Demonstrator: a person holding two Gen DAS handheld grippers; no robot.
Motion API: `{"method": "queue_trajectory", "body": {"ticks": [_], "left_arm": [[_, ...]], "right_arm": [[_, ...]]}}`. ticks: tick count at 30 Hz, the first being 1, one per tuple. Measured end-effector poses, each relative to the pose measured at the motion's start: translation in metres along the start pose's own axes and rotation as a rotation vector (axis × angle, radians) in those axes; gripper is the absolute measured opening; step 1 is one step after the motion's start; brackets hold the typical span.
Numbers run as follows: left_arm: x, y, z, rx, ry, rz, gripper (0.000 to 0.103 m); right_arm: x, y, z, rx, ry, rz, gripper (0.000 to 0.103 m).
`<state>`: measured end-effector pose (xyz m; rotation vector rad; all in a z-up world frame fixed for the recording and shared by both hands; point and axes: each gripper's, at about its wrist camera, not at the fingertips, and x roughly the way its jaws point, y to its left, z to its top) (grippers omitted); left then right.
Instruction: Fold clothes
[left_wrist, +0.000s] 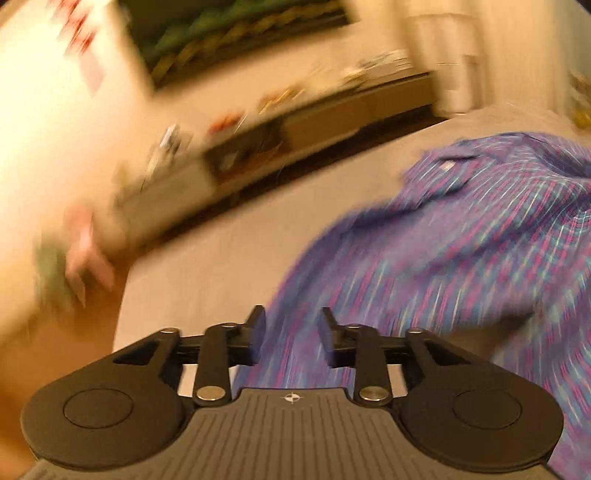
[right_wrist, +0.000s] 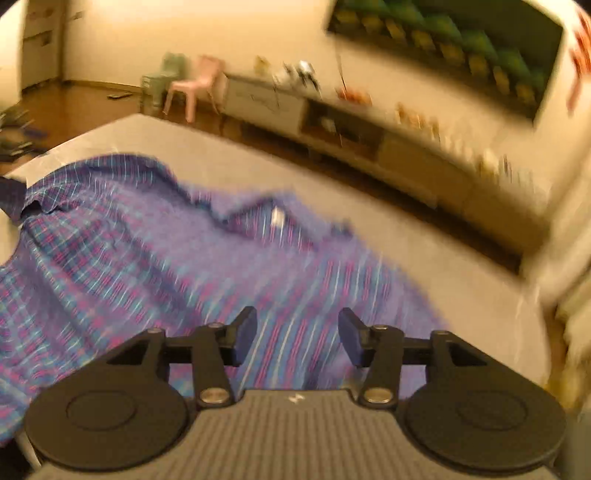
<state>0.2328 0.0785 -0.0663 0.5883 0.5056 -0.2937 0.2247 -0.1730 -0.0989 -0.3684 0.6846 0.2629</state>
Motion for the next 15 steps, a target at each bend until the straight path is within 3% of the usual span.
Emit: {"method": "queue_trajectory", "body": {"ticks": [1, 2, 4, 7, 11, 14, 15], "left_arm": [[0.018, -0.019, 0.016, 0.085, -0.035, 0.000, 0.060], [0.039, -0.040, 0.028, 0.174, -0.065, 0.000, 0.064], [0.090, -0.081, 0.049, 0.330, -0.098, -0.012, 0.064], [0.156, -0.120, 0.058, 0.483, -0.057, -0.069, 0.063], [0.202, -0.136, 0.055, 0.610, -0.044, -0.104, 0.053], [0.217, -0.134, 0.060, 0.617, -0.048, -0.146, 0.034], [0.220, -0.133, 0.061, 0.610, -0.045, -0.172, 0.022]], "right_arm": [[0.005, 0.004, 0.006, -0.069, -0.038, -0.037, 0.063], [0.021, 0.011, 0.010, -0.173, -0.067, -0.076, 0.069], [0.051, 0.017, 0.013, -0.330, -0.098, -0.115, 0.077], [0.094, 0.016, 0.012, -0.487, -0.104, -0.110, 0.075], [0.152, 0.013, 0.010, -0.696, -0.112, -0.104, 0.075], [0.196, 0.012, 0.008, -0.853, -0.117, -0.098, 0.071], [0.210, 0.011, 0.008, -0.905, -0.118, -0.096, 0.071]]}}
